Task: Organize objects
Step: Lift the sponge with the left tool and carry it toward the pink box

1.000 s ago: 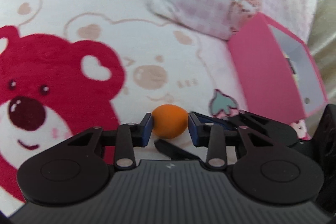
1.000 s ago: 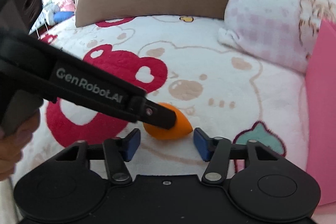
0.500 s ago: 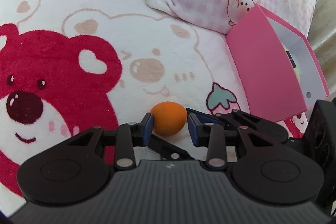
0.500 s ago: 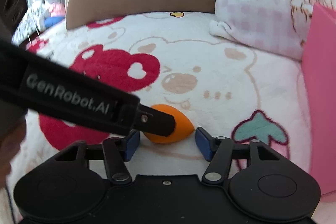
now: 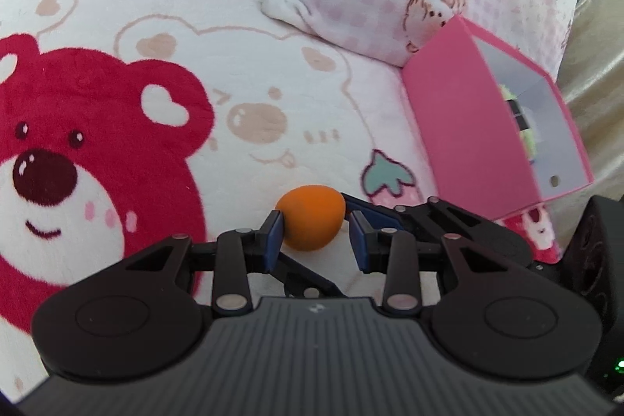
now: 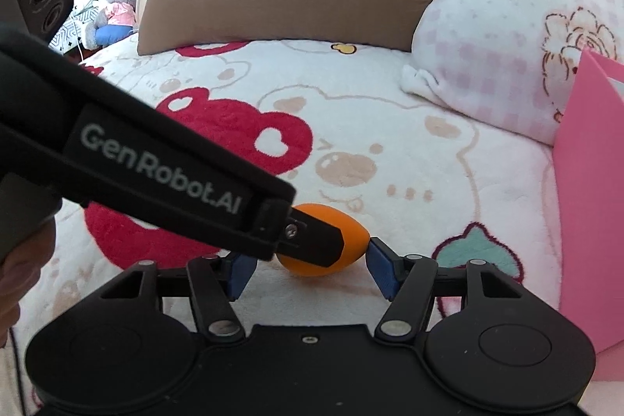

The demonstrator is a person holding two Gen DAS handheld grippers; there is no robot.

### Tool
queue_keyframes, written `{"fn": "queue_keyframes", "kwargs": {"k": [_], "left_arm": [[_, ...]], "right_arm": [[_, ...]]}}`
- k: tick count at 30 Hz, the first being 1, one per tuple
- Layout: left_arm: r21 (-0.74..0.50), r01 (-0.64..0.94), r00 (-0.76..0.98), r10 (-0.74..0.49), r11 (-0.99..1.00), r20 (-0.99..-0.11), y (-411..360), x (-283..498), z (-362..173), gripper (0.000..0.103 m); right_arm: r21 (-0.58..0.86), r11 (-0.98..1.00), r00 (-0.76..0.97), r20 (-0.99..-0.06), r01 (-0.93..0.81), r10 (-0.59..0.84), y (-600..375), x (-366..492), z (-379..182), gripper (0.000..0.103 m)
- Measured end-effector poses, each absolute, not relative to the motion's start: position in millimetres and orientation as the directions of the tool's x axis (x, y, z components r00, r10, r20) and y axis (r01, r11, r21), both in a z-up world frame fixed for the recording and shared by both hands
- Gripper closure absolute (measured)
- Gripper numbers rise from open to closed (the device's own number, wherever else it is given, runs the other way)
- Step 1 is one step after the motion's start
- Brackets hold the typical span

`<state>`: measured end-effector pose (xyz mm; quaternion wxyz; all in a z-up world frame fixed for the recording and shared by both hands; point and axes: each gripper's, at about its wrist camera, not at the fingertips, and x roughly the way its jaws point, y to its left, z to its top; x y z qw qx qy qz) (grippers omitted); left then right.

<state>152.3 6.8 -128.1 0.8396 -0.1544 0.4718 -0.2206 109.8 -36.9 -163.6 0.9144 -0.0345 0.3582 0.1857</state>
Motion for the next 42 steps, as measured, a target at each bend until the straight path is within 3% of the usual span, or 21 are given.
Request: {"fn": "queue_keyframes", "kwargs": {"k": [7, 11, 17, 21, 42], "left_arm": [[-0.448, 0.274, 0.452, -0.525, 0.851, -0.721, -3.2, 133.8, -106.2, 0.069], [-0.464, 0.271, 0.426, -0.537, 0.844, -0.728, -6.1, 128.8, -96.4, 0.069], [-0.439, 0.295, 0.403, -0.527, 0.849, -0.748, -16.1, 111.1, -83.7, 0.069], [-0.433, 0.302, 0.389, -0.525, 0.849, -0.757, -18.6, 101.6, -72.1, 0.069], [-0.475, 0.367, 0.348, -0.592, 0.800, -0.727, -37.9, 65.5, -16.3, 0.067]], "right_arm": [[0.027, 0.922, 0.701, -0.640, -0.387, 0.313, -40.9, 89.0, -146.6, 0.035], [0.072, 0.924, 0.696, -0.637, -0.376, 0.333, -52.1, 75.4, -135.0, 0.035], [0.101, 0.927, 0.671, -0.663, -0.361, 0.334, -54.6, 57.8, -116.9, 0.031], [0.118, 0.928, 0.664, -0.667, -0.354, 0.339, -52.2, 48.0, -103.3, 0.024], [0.126, 0.932, 0.593, -0.740, -0.340, 0.317, -73.2, 18.5, -39.0, 0.022]]}}
